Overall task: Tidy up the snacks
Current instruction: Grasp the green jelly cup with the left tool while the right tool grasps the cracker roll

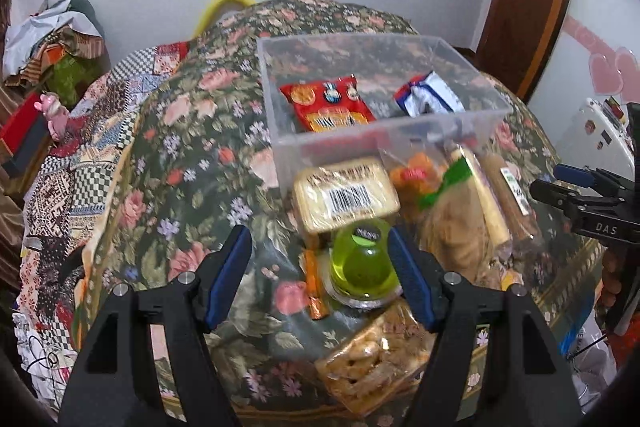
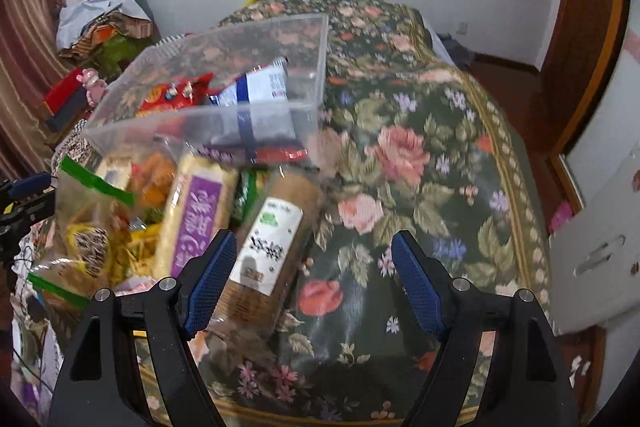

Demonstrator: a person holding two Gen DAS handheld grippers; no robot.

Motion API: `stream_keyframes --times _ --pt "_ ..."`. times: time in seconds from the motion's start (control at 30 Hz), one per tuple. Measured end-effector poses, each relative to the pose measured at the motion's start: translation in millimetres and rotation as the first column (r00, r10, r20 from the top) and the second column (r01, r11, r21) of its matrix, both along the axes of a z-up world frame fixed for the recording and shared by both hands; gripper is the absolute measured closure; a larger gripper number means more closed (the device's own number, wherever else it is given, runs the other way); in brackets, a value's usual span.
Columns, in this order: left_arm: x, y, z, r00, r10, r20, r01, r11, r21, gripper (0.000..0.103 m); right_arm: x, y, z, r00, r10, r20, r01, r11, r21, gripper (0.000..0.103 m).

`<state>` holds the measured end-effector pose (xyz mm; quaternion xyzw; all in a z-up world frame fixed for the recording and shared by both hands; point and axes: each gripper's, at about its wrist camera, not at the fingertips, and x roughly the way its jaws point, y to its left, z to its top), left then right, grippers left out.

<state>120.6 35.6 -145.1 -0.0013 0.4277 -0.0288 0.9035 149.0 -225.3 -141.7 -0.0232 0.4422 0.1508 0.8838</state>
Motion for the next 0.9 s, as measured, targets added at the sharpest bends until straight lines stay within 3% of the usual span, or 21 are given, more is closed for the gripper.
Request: stream_keyframes --times 0.33,0.5,0.6,0.67,0.77,0.9 --pt "12.2 -10.9 -19.1 0.999 -0.016 -0.038 0.015 0.999 -0.029 0.032 3.0 15.1 -16.2 0.999 0.033 -0.042 -0.033 0.999 -0.006 0.026" --pt "17.1 -3.4 -25.4 0.999 0.003 -0.047 -0.007 0.995 -0.096 0.032 8.7 19.9 -22.6 0.998 0.024 -0.055 -0.024 1.000 0.005 0.026" --pt "19.7 -0.6 -28.7 0.999 0.007 -0.052 -0.013 0.993 -0.120 0.042 12.2 20.5 -26.1 0.998 0.017 -0.064 -0.016 1.000 0.010 0.027" --pt "22.2 -0.7 -32.2 0.998 0.006 -0.070 -0.015 0.992 -0.128 0.057 14.3 21.5 -28.7 0.997 0.023 -0.075 -0.021 0.999 0.026 0.038" --pt "23.1 1.3 -36.3 0.997 0.017 -0.072 -0.028 0.989 -0.147 0.057 14.2 23.1 -29.0 0.996 0.038 -0.077 -0.035 0.998 0.049 0.055" --pt "20.6 1.2 -34.6 0.998 0.022 -0.066 -0.031 0.989 -0.143 0.057 8.6 23.6 -27.0 0.997 0.041 -0.060 -0.038 0.998 0.041 0.063"
